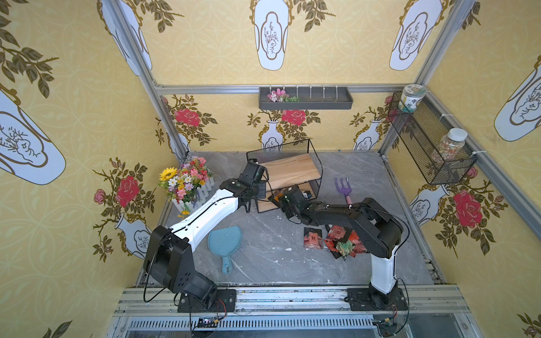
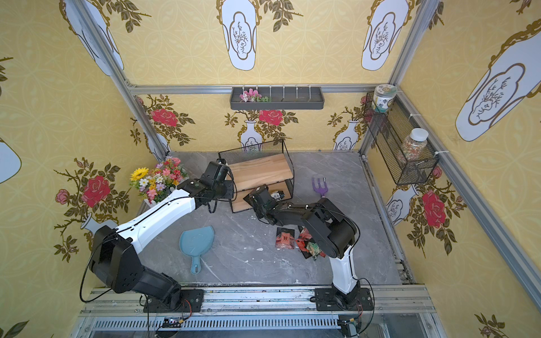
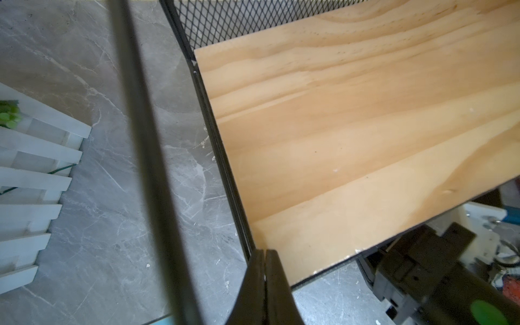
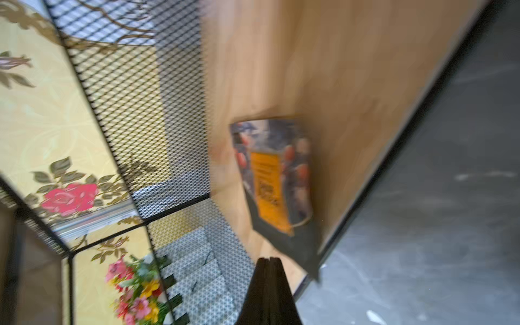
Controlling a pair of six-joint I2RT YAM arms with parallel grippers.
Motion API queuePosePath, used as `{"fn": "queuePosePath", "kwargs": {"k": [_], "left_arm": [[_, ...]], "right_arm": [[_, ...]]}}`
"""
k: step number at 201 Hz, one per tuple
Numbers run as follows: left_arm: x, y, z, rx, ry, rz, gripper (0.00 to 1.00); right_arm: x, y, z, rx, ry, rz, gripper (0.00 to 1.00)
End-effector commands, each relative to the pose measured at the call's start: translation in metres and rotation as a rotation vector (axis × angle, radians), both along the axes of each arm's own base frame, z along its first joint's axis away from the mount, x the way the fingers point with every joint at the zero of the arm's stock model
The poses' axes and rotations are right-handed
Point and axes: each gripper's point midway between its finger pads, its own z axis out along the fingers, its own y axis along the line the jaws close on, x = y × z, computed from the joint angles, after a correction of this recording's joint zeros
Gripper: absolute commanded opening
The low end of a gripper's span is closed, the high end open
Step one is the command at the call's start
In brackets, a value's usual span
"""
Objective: Remove the tea bags from the shelf
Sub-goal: Pick up the tea bag from the shelf.
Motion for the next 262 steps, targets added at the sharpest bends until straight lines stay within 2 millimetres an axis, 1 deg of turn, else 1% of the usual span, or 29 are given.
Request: {"fn": "queuePosePath", "kwargs": {"k": [1, 13, 33, 45, 55, 79, 102, 116, 124, 156, 197, 216, 242, 262], "left_arm": [[-0.008, 0.0, -0.009, 0.004, 0.045, -0.014, 0.0], [-0.007, 0.0, -0.008, 0.002, 0.043, -0.013, 0.0], [-0.006, 0.0, -0.008, 0.006, 0.04, -0.013, 0.0], [-0.006, -0.001, -0.007, 0.005, 0.04, -0.013, 0.0], [-0.006, -0.001, -0.008, 0.006, 0.041, -0.014, 0.0], [-0.006, -0.001, -0.008, 0.005, 0.041, -0.013, 0.0], [-0.006, 0.0, -0.008, 0.01, 0.042, -0.015, 0.0], [-0.006, 0.0, -0.008, 0.013, 0.041, -0.013, 0.0], [-0.006, 0.0, -0.008, 0.014, 0.04, -0.015, 0.0], [-0.006, 0.001, -0.01, 0.018, 0.043, -0.015, 0.0], [-0.005, 0.0, -0.011, 0.018, 0.044, -0.016, 0.0], [-0.006, 0.0, -0.011, 0.016, 0.043, -0.015, 0.0], [-0.006, 0.0, -0.01, 0.016, 0.039, -0.015, 0.0], [-0.006, 0.001, -0.01, 0.016, 0.038, -0.015, 0.0]], "right_arm": [[-0.002, 0.002, 0.016, -0.003, -0.048, 0.026, 0.01], [-0.011, -0.001, 0.014, 0.006, -0.04, 0.025, 0.08], [-0.024, -0.004, 0.005, 0.024, -0.033, 0.025, 0.26], [-0.027, -0.005, -0.001, 0.03, -0.029, 0.029, 0.36], [-0.027, -0.001, -0.005, 0.062, -0.037, 0.039, 0.43], [-0.024, 0.002, -0.019, 0.088, -0.039, 0.038, 0.48], [-0.015, 0.003, -0.027, 0.086, -0.051, 0.039, 0.48], [-0.012, 0.001, -0.034, 0.072, -0.043, 0.033, 0.48], [-0.01, 0.0, -0.038, 0.069, -0.038, 0.027, 0.46], [-0.005, -0.008, -0.052, 0.068, -0.016, -0.014, 0.31], [-0.004, -0.006, -0.058, 0.066, 0.012, -0.027, 0.16], [-0.005, -0.007, -0.054, 0.062, 0.014, -0.036, 0.1], [-0.004, -0.009, -0.041, 0.065, 0.002, -0.046, 0.02], [-0.002, -0.006, -0.027, 0.077, -0.021, -0.039, 0.0]]}}
